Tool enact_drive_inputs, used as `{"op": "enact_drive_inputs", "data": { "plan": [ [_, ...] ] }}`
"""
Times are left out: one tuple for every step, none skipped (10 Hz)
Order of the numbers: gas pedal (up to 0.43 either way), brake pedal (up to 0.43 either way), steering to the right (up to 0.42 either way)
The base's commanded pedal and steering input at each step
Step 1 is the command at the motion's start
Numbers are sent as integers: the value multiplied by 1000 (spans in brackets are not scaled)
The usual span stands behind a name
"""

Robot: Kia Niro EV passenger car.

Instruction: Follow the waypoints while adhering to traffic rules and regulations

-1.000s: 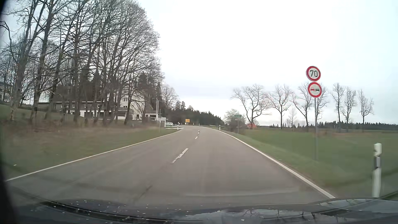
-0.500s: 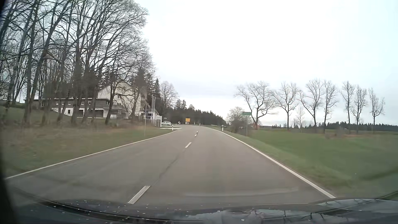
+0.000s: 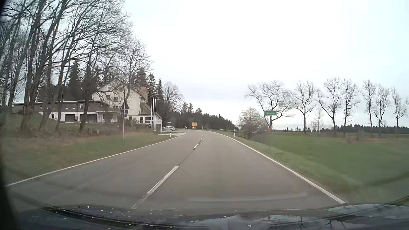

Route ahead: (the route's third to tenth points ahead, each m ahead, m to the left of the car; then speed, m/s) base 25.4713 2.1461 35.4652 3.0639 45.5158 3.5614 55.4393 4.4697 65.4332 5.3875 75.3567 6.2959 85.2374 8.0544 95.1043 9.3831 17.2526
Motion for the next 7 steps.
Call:
{"op": "enact_drive_inputs", "data": {
  "plan": [
    [197, 0, -7],
    [197, 0, -6],
    [197, 0, -5],
    [197, 0, -5],
    [197, 0, -5],
    [197, 0, -5],
    [197, 0, -5]
  ]
}}
